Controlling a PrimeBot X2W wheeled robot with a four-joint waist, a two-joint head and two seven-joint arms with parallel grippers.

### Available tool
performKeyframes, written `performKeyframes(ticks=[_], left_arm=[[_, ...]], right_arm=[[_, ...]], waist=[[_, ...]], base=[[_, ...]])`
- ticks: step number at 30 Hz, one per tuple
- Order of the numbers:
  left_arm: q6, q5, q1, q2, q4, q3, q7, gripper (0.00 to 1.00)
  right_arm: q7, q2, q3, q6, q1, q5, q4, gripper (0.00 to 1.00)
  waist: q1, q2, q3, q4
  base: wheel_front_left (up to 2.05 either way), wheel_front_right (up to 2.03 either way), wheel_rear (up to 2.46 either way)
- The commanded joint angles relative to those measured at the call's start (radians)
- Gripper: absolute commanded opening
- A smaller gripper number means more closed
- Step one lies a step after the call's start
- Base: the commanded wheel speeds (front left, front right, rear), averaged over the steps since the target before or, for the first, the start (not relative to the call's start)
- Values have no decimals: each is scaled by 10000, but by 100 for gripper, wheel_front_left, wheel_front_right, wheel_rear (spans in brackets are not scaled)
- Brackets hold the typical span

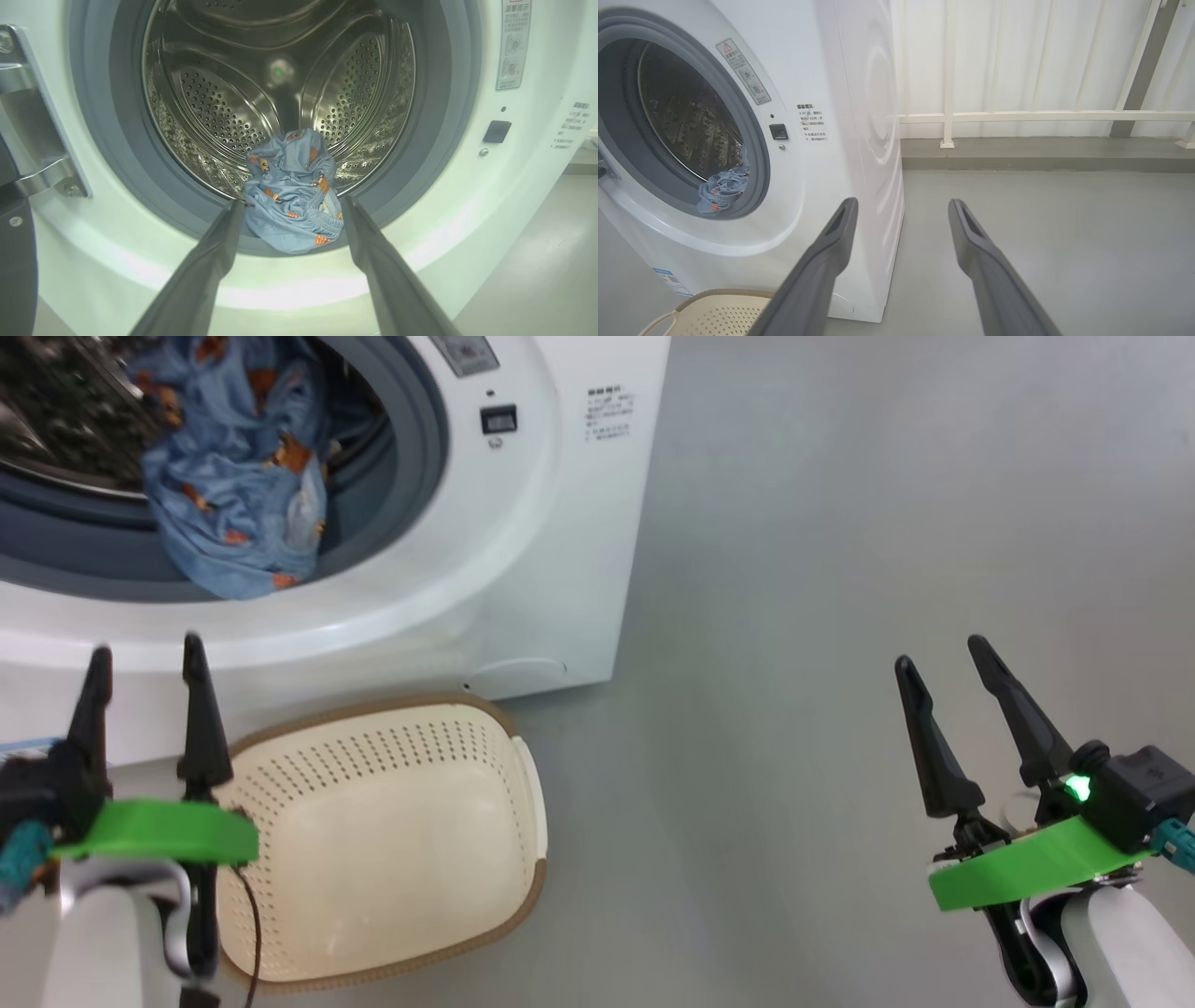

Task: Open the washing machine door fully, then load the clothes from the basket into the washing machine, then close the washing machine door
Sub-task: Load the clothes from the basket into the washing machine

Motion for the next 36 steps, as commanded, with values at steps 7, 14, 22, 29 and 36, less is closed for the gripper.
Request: performKeyframes(ticks=[7,14,22,29,36], left_arm=[[-45,137,1407,32,-1059,486,-53,100],[-47,182,2653,-151,-1826,636,-53,100],[-48,156,3603,-346,-2542,712,-53,100],[-49,151,3756,-419,-2717,750,-53,100],[-49,198,3725,-447,-2769,777,-53,100]], right_arm=[[-80,-305,113,44,589,36,-150,100],[-80,-337,87,44,953,32,-161,100],[-80,-339,-6,44,1192,34,-211,100],[-80,-324,-55,44,1172,29,-236,100],[-80,-289,-52,44,1077,29,-244,100]], waist=[[1,0,-983,334],[1,0,-1367,350],[1,0,-1502,351],[1,0,-1425,355],[1,0,-1301,327]], base=[[0,0,0],[0,0,0],[0,0,0],[0,0,0],[0,0,0]])
